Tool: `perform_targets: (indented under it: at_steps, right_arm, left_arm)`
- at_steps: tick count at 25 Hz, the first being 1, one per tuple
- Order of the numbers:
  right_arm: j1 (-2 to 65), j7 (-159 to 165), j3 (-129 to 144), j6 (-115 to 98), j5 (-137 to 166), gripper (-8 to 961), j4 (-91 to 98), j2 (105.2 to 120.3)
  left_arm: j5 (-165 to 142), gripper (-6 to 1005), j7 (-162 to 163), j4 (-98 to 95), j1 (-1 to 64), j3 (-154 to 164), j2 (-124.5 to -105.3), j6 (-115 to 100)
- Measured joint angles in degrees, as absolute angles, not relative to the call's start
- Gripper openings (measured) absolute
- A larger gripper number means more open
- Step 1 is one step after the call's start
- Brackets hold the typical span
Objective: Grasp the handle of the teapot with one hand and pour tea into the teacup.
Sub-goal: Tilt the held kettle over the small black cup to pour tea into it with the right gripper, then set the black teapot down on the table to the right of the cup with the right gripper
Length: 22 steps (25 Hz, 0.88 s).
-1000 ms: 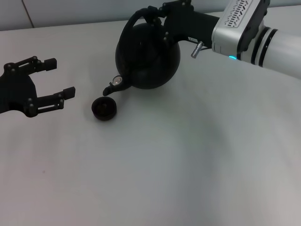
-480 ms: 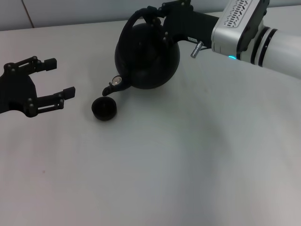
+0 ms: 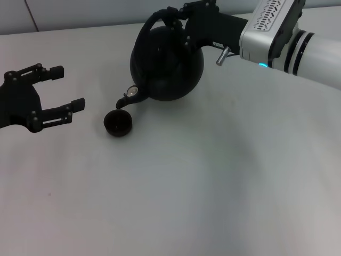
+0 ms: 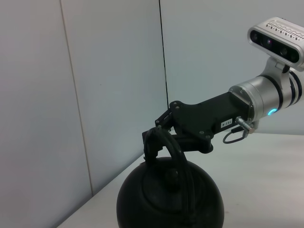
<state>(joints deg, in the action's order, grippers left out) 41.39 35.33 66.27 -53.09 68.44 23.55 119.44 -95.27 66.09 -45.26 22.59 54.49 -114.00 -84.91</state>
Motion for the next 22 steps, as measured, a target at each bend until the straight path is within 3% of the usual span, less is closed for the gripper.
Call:
perform_targets:
  at_steps: [22]
  right_arm:
    - [38.65, 35.77, 65.41, -57.37, 59.65, 98, 20.95, 119.62]
  left_arm:
    - [-95.27, 802, 65.44, -45.54, 22.77, 54.49, -114.06, -84.82]
